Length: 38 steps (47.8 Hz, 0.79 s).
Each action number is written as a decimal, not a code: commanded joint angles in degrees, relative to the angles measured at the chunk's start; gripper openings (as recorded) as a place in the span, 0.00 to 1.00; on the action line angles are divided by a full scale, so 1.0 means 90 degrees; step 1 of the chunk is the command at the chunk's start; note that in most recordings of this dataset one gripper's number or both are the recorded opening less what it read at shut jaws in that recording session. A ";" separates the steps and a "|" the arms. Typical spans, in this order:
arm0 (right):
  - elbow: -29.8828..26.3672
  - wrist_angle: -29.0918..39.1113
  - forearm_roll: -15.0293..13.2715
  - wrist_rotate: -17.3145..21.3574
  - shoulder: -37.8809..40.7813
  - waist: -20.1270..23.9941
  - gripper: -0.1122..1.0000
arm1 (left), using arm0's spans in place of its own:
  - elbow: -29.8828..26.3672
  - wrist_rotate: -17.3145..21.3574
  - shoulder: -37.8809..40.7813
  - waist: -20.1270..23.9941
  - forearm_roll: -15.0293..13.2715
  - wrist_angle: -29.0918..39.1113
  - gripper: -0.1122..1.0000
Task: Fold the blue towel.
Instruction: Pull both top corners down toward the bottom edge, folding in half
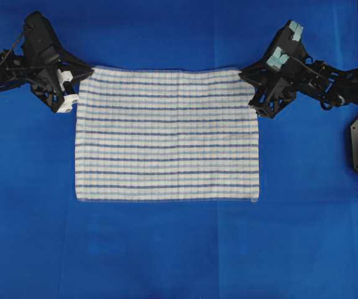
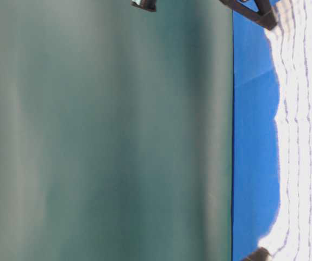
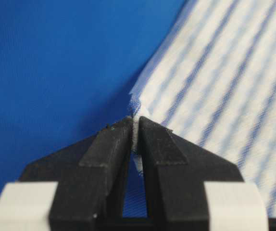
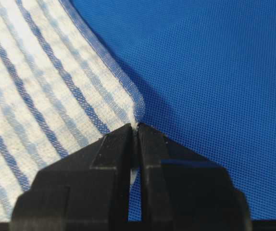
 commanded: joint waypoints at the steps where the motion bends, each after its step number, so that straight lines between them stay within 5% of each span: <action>1: -0.0039 0.0127 0.0000 -0.0010 -0.0352 0.0020 0.14 | -0.0107 0.0029 -0.0303 -0.0166 0.0000 0.0068 0.14; 20: 0.0039 0.0469 0.0010 0.0000 -0.0732 0.0225 0.14 | 0.0000 -0.0059 -0.0674 -0.0518 0.0000 0.0264 0.14; 38: 0.0156 0.1465 0.0381 0.0010 -0.1768 0.1191 0.14 | 0.0322 -0.0078 -0.2178 -0.1553 -0.0010 0.0752 0.14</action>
